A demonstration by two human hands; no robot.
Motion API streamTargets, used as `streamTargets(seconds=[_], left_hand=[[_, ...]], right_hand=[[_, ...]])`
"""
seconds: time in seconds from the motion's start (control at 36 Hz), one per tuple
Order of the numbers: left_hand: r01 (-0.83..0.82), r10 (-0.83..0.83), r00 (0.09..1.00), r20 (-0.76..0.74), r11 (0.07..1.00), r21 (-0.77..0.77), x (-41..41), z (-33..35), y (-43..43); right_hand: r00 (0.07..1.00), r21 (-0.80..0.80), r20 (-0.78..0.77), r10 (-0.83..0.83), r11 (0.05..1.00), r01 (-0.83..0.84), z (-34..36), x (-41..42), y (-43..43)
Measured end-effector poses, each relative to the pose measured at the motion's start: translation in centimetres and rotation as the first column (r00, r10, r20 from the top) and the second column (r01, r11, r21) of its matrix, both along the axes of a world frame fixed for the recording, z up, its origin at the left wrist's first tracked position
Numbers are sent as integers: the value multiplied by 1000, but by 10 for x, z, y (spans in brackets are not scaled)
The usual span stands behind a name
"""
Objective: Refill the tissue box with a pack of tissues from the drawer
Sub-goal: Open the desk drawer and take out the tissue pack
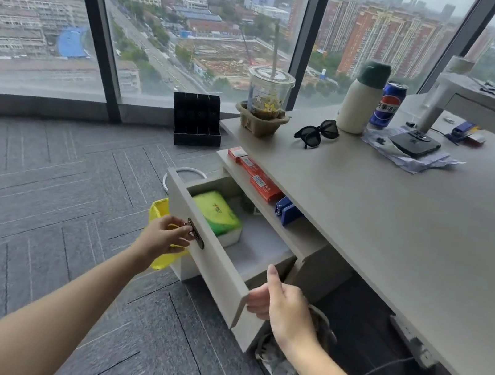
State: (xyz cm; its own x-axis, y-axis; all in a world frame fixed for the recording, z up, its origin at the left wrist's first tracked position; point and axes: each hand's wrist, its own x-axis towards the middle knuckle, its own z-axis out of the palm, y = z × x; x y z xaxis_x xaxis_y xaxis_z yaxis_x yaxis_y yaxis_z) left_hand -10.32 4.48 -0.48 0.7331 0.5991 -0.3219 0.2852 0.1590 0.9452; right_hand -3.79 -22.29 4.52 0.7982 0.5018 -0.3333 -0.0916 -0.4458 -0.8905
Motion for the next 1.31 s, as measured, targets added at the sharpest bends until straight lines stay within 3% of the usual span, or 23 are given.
streamTargets(seconds=[0.17, 0.22, 0.28, 0.33, 0.39, 0.47, 0.56, 0.67, 0.78, 0.83, 1.03, 1.31], left_hand=[[-25, 32, 995, -93, 997, 73, -28, 3, 9], [-118, 135, 986, -97, 979, 169, -34, 8, 14], [-235, 267, 963, -33, 895, 379, -37, 21, 18], [-263, 275, 959, 64, 786, 559, -33, 41, 23], [-204, 175, 978, 114, 685, 699, -20, 64, 26], [7, -17, 1000, 2, 533, 846, 11, 91, 29], [287, -128, 957, -259, 507, 813, 48, 98, 30], [568, -103, 806, -583, 411, 713, 80, 84, 39], [744, -73, 620, -781, 369, 557, 86, 62, 43], [767, -84, 591, -802, 365, 527, 86, 56, 43], [720, -96, 626, -774, 453, 526, 87, 58, 44], [612, -97, 743, -662, 499, 613, 79, 64, 41]], right_hand=[[993, -48, 8, 114, 992, -114, 5, -16, 13], [989, -61, 12, 150, 987, -149, 10, -18, 18], [988, -63, 20, 156, 986, -154, 17, -16, 27], [991, -17, 9, 133, 991, -133, 21, -9, 39], [995, 46, -23, 101, 994, -100, 25, 2, 56], [987, 135, -161, 22, 991, 0, 24, 17, 84], [933, 149, -353, -66, 981, 126, 11, 26, 113], [790, 100, -588, -172, 954, 283, -12, 27, 139], [730, 58, -656, -189, 953, 298, -31, 28, 154], [741, 38, -644, -193, 958, 283, -38, 27, 159], [751, -2, -608, -258, 946, 323, -63, 29, 171], [731, 27, -586, -351, 892, 450, -86, 33, 178]])
